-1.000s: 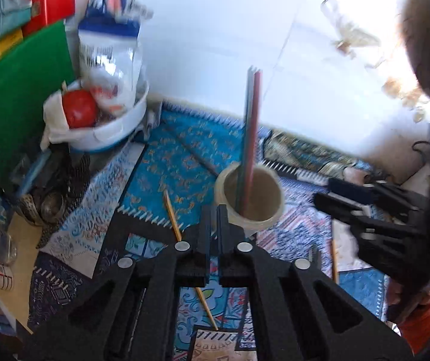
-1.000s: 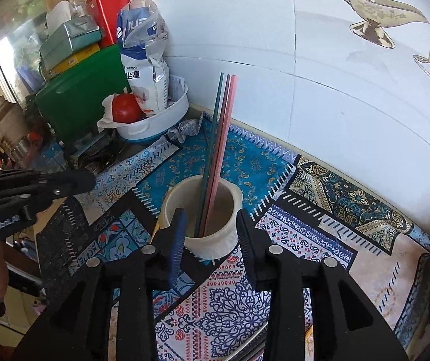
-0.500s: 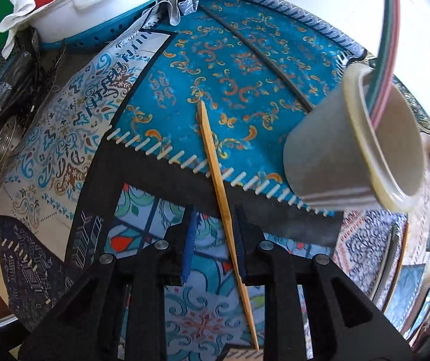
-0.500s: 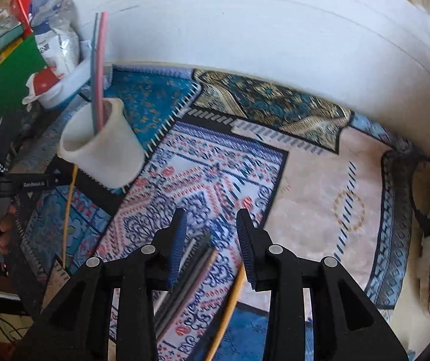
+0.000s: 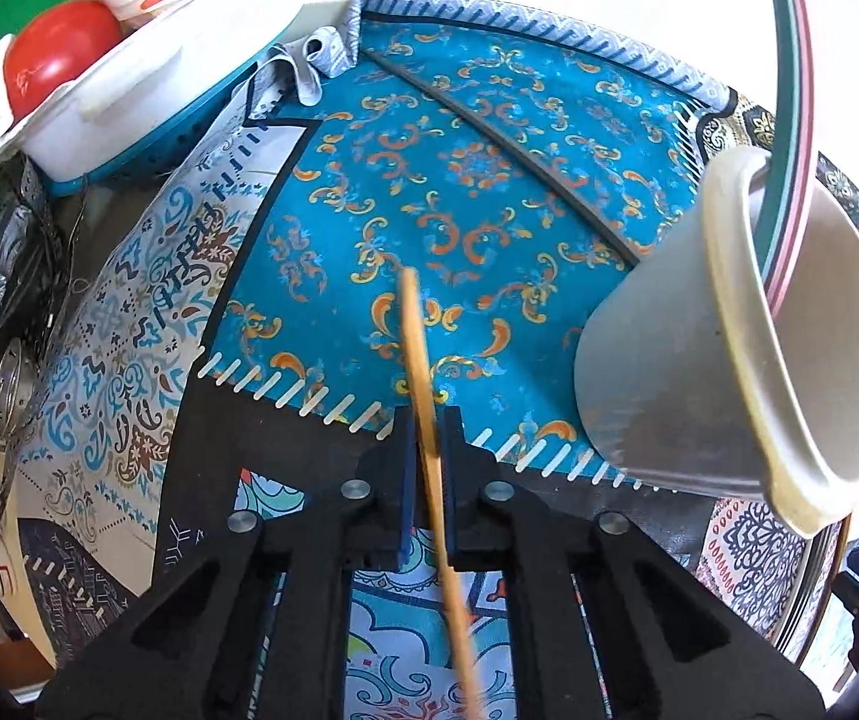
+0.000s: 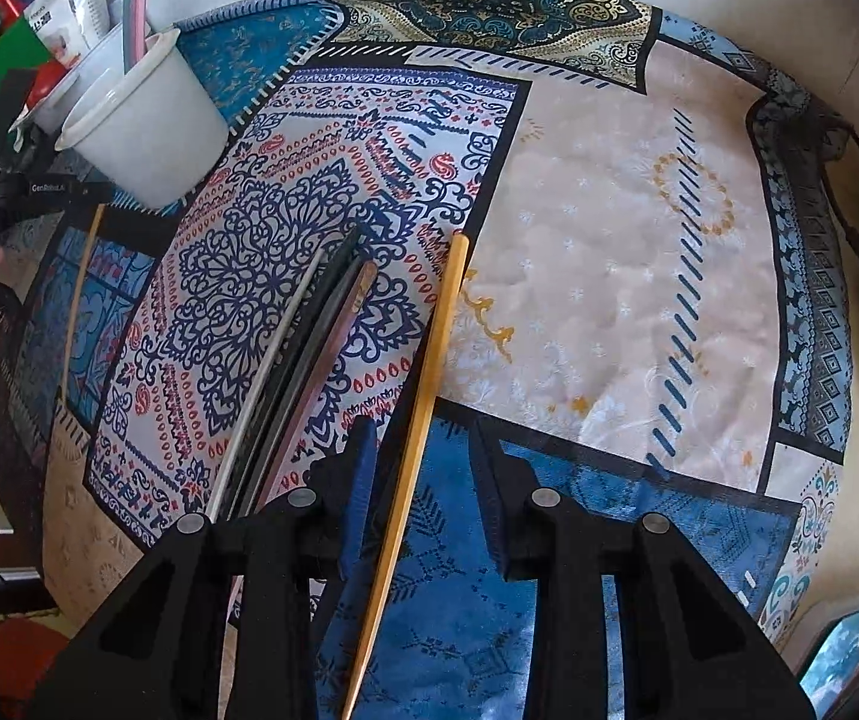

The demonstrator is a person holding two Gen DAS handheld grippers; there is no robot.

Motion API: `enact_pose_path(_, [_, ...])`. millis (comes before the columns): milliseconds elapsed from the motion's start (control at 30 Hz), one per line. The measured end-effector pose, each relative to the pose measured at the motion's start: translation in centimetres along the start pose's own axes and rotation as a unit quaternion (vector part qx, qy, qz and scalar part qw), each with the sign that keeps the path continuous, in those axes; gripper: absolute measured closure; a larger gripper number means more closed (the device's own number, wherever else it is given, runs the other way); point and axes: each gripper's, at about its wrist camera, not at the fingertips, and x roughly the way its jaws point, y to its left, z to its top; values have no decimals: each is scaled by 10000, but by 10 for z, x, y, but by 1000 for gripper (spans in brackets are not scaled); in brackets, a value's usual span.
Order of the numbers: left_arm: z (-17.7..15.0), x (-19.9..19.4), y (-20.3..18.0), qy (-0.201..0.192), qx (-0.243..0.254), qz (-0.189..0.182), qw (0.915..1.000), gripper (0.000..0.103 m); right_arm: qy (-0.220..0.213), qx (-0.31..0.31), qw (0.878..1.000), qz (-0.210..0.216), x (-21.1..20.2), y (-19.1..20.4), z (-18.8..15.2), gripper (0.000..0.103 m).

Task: Organize utensils
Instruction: 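Grasp another yellow stick with the right gripper while the left holds its yellow stick, then carry both yellow sticks up to the white cup and lower them in with both grippers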

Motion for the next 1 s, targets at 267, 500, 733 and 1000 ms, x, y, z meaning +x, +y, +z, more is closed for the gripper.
enact_pose_path(267, [-27, -16, 6, 75, -124, -387, 9991, 98, -276, -218, 9985, -423, 4, 17, 1, 85])
enact_pose_path(500, [-45, -68, 16, -371, -329, -736, 9961, 98, -322, 79, 9994, -130, 3, 6, 6, 97])
enact_pose_path(733, [-53, -117, 13, -918, -220, -1005, 9904, 98, -525, 218, 9984, -29, -1, 3, 9, 97])
enact_pose_path(1000, [-48, -163, 9, -1519, -92, -975, 9835, 98, -1163, 290, 9928, -33, -36, -2, 3, 97])
